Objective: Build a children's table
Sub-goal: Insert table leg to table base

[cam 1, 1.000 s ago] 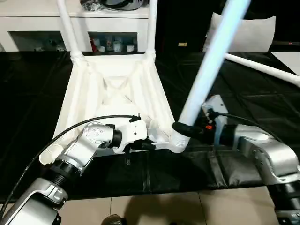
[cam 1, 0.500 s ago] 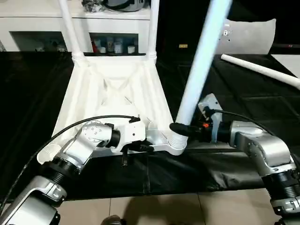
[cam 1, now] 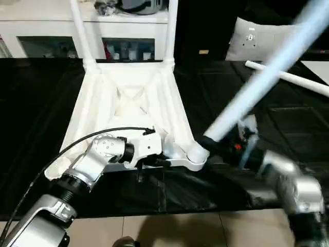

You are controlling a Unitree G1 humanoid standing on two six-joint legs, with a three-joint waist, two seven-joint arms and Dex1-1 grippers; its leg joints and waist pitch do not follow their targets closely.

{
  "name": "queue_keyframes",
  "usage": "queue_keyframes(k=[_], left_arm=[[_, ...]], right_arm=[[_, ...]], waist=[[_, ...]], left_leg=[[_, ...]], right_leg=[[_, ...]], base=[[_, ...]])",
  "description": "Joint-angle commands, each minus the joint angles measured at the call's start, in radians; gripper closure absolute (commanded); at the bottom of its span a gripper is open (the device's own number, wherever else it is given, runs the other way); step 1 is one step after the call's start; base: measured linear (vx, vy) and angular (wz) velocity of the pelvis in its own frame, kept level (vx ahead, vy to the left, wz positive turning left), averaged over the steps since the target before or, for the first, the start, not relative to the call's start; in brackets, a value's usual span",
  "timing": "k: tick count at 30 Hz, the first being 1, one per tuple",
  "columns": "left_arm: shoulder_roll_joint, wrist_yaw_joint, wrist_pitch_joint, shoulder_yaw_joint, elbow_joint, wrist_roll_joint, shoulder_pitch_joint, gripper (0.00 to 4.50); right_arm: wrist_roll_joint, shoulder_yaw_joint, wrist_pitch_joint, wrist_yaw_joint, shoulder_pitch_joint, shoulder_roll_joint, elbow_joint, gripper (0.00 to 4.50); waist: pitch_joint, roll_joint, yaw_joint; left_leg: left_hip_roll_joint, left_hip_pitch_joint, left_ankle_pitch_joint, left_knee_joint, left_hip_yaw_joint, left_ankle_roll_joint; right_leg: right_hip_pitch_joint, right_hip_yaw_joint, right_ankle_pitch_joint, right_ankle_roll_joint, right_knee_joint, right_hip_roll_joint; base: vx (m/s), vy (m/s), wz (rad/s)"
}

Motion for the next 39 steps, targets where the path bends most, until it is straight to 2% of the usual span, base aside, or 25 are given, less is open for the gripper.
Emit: queue_keyframes(k=[1, 3, 5, 6, 7, 8, 9, 10, 11, 12, 13, 16, 18, 20, 24, 27, 28, 30, 31, 34, 35, 37, 38, 39], left_arm=[[0.013, -0.026, -0.028, -0.023, -0.002, 0.040, -0.007, 4.50], [0.020, -0.034, -0.041, -0.030, 0.009, 0.050, -0.016, 4.50], [0.025, -0.040, -0.051, -0.035, 0.018, 0.058, -0.024, 4.50], [0.032, -0.049, -0.062, -0.043, 0.026, 0.068, -0.034, 4.50], [0.032, -0.049, -0.062, -0.043, 0.026, 0.068, -0.034, 4.50], [0.036, -0.058, -0.072, -0.049, 0.034, 0.075, -0.043, 4.50], [0.039, -0.067, -0.081, -0.053, 0.042, 0.081, -0.052, 4.50], [0.041, -0.072, -0.087, -0.056, 0.045, 0.084, -0.056, 4.50], [0.042, -0.080, -0.095, -0.060, 0.052, 0.089, -0.064, 4.50], [0.042, -0.080, -0.095, -0.060, 0.052, 0.089, -0.064, 4.50], [0.043, -0.094, -0.112, -0.066, 0.066, 0.100, -0.078, 4.50], [0.039, -0.108, -0.125, -0.068, 0.086, 0.102, -0.095, 4.50], [0.034, -0.125, -0.149, -0.073, 0.133, 0.103, -0.126, 4.50], [0.032, -0.125, -0.157, -0.074, 0.152, 0.104, -0.137, 4.50], [0.009, -0.096, -0.177, -0.056, 0.258, 0.113, -0.192, 4.50], [0.007, -0.103, -0.177, -0.052, 0.267, 0.110, -0.195, 4.50], [0.008, -0.107, -0.174, -0.050, 0.265, 0.107, -0.193, 4.50], [0.014, -0.141, -0.131, -0.034, 0.214, 0.068, -0.161, 4.50], [0.018, -0.150, -0.108, -0.027, 0.186, 0.049, -0.144, 4.50], [0.025, -0.148, -0.040, -0.010, 0.113, 0.012, -0.100, 4.50], [0.031, -0.137, 0.003, 0.001, 0.059, -0.007, -0.067, 4.50], [0.041, -0.116, 0.078, 0.019, -0.037, -0.027, -0.006, 4.50], [0.048, -0.091, 0.136, 0.028, -0.129, -0.031, 0.050, 4.50], [0.053, -0.074, 0.172, 0.032, -0.186, -0.029, 0.082, 4.50]], right_arm=[[-0.134, 0.077, -0.025, -0.038, 0.023, -0.038, 0.053, 2.62], [-0.164, 0.103, -0.031, -0.036, 0.012, -0.052, 0.060, 2.62], [-0.184, 0.123, -0.036, -0.030, 0.004, -0.063, 0.065, 2.62], [-0.201, 0.142, -0.039, -0.019, -0.008, -0.074, 0.076, 2.62], [-0.201, 0.142, -0.039, -0.019, -0.008, -0.074, 0.076, 2.62], [-0.212, 0.156, -0.036, -0.005, -0.021, -0.080, 0.092, 2.62], [-0.222, 0.171, -0.033, 0.010, -0.033, -0.087, 0.106, 2.62], [-0.230, 0.180, -0.035, 0.019, -0.038, -0.091, 0.115, 2.62], [-0.234, 0.197, -0.023, 0.038, -0.047, -0.098, 0.125, 2.62], [-0.234, 0.197, -0.023, 0.038, -0.047, -0.098, 0.125, 2.62], [-0.237, 0.225, -0.010, 0.070, -0.059, -0.107, 0.137, 2.62], [-0.226, 0.244, 0.017, 0.098, -0.066, -0.111, 0.140, 2.62], [-0.213, 0.255, 0.051, 0.119, -0.080, -0.104, 0.150, 2.62], [-0.213, 0.256, 0.051, 0.117, -0.087, -0.100, 0.156, 2.62], [-0.206, 0.249, 0.061, 0.097, -0.111, -0.072, 0.165, 2.62], [-0.212, 0.249, 0.066, 0.088, -0.114, -0.065, 0.163, 2.62], [-0.214, 0.248, 0.067, 0.083, -0.115, -0.064, 0.163, 2.62], [-0.220, 0.241, 0.082, 0.050, -0.115, -0.051, 0.158, 2.62], [-0.219, 0.237, 0.089, 0.037, -0.112, -0.045, 0.153, 2.62], [-0.222, 0.232, 0.097, 0.013, -0.101, -0.038, 0.137, 2.62], [-0.225, 0.229, 0.104, -0.001, -0.093, -0.036, 0.126, 2.62], [-0.229, 0.219, 0.113, -0.030, -0.083, -0.028, 0.119, 2.62], [-0.226, 0.213, 0.115, -0.041, -0.081, -0.021, 0.121, 2.62], [-0.224, 0.210, 0.114, -0.045, -0.082, -0.016, 0.125, 2.62]], waist=[[-0.053, 0.013, -0.004], [-0.049, 0.011, -0.009], [-0.045, 0.009, -0.012], [-0.039, 0.010, -0.017], [-0.038, 0.009, -0.020], [-0.039, 0.012, -0.020], [-0.042, 0.013, -0.023], [-0.041, 0.018, -0.027], [-0.041, 0.024, -0.028], [-0.041, 0.027, -0.035], [-0.043, 0.028, -0.035], [-0.042, 0.023, -0.035], [-0.041, 0.027, -0.034], [-0.042, 0.028, -0.036], [-0.045, 0.027, -0.032], [-0.045, 0.024, -0.032], [-0.044, 0.025, -0.034], [-0.045, 0.024, -0.034], [-0.045, 0.027, -0.035], [-0.044, 0.029, -0.041], [-0.045, 0.025, -0.041], [-0.045, 0.030, -0.046], [-0.047, 0.030, -0.048], [-0.051, 0.027, -0.057]], left_leg=[[0.046, 0.036, -0.459, -0.085, -0.039, -0.064], [0.044, 0.039, -0.485, -0.085, -0.040, -0.064], [0.041, 0.046, -0.517, -0.082, -0.042, -0.064], [0.036, 0.059, -0.562, -0.076, -0.046, -0.065], [0.034, 0.061, -0.570, -0.075, -0.048, -0.064], [0.035, 0.064, -0.577, -0.075, -0.051, -0.064], [0.035, 0.067, -0.586, -0.074, -0.053, -0.062], [0.040, 0.064, -0.601, -0.083, -0.058, -0.063], [0.042, 0.068, -0.620, -0.086, -0.060, -0.066], [0.046, 0.069, -0.654, -0.093, -0.065, -0.070], [0.047, 0.067, -0.664, -0.097, -0.067, -0.074], [0.045, 0.068, -0.660, -0.096, -0.063, -0.072], [0.047, 0.066, -0.658, -0.100, -0.065, -0.075], [0.047, 0.065, -0.663, -0.101, -0.066, -0.079], [0.048, 0.062, -0.614, -0.100, -0.061, -0.074], [0.050, 0.055, -0.599, -0.104, -0.063, -0.073], [0.050, 0.057, -0.604, -0.104, -0.063, -0.072], [0.050, 0.057, -0.602, -0.103, -0.063, -0.070], [0.051, 0.059, -0.607, -0.104, -0.063, -0.073], [0.053, 0.055, -0.617, -0.110, -0.066, -0.081], [0.053, 0.055, -0.615, -0.110, -0.066, -0.078], [0.053, 0.048, -0.594, -0.112, -0.065, -0.077], [0.054, 0.045, -0.574, -0.114, -0.064, -0.075], [0.057, 0.028, -0.519, -0.119, -0.066, -0.073]], right_leg=[[0.012, 0.025, -0.495, -0.141, -0.101, -0.074], [0.010, 0.024, -0.534, -0.131, -0.106, -0.073], [0.005, 0.022, -0.614, -0.108, -0.116, -0.074], [-0.005, 0.013, -0.720, -0.073, -0.134, -0.074], [-0.005, 0.011, -0.745, -0.062, -0.138, -0.074], [-0.006, 0.010, -0.757, -0.055, -0.140, -0.075], [-0.005, 0.005, -0.754, -0.054, -0.142, -0.075], [0.002, -0.001, -0.713, -0.066, -0.140, -0.073], [0.003, -0.005, -0.690, -0.076, -0.141, -0.072], [0.011, -0.015, -0.642, -0.092, -0.141, -0.074], [0.017, -0.016, -0.600, -0.109, -0.136, -0.076], [0.015, -0.012, -0.577, -0.128, -0.134, -0.080], [0.019, -0.011, -0.576, -0.136, -0.132, -0.086], [0.023, -0.012, -0.575, -0.137, -0.130, -0.088], [0.027, -0.007, -0.528, -0.165, -0.124, -0.090], [0.033, -0.006, -0.526, -0.168, -0.120, -0.093], [0.030, -0.006, -0.542, -0.166, -0.121, -0.093], [0.029, -0.006, -0.564, -0.162, -0.122, -0.095], [0.026, -0.005, -0.571, -0.161, -0.123, -0.096], [0.028, -0.005, -0.563, -0.157, -0.119, -0.094], [0.028, -0.005, -0.561, -0.157, -0.121, -0.094], [0.031, -0.002, -0.528, -0.169, -0.115, -0.093], [0.033, 0.000, -0.497, -0.176, -0.111, -0.092], [0.049, 0.001, -0.424, -0.193, -0.097, -0.093]], base=[[0.000, 0.000, 0.00], [0.000, 0.000, 0.00], [0.000, 0.000, 0.00], [0.000, 0.000, 0.00], [0.000, 0.000, 0.00], [0.000, 0.000, 0.00], [0.000, 0.000, 0.00], [0.000, 0.000, 0.00], [0.000, 0.000, 0.00], [0.000, 0.000, 0.00], [0.000, 0.000, 0.00], [0.000, 0.000, 0.00], [0.000, 0.000, 0.00], [0.000, 0.000, 0.00], [0.000, 0.000, 0.00], [0.000, 0.000, 0.00], [0.000, 0.000, 0.00], [0.000, 0.000, 0.00], [0.000, 0.000, 0.00], [0.000, 0.000, 0.00], [0.000, 0.000, 0.00], [0.000, 0.000, 0.00], [0.000, 0.000, 0.00], [0.060, -0.007, -0.07]])
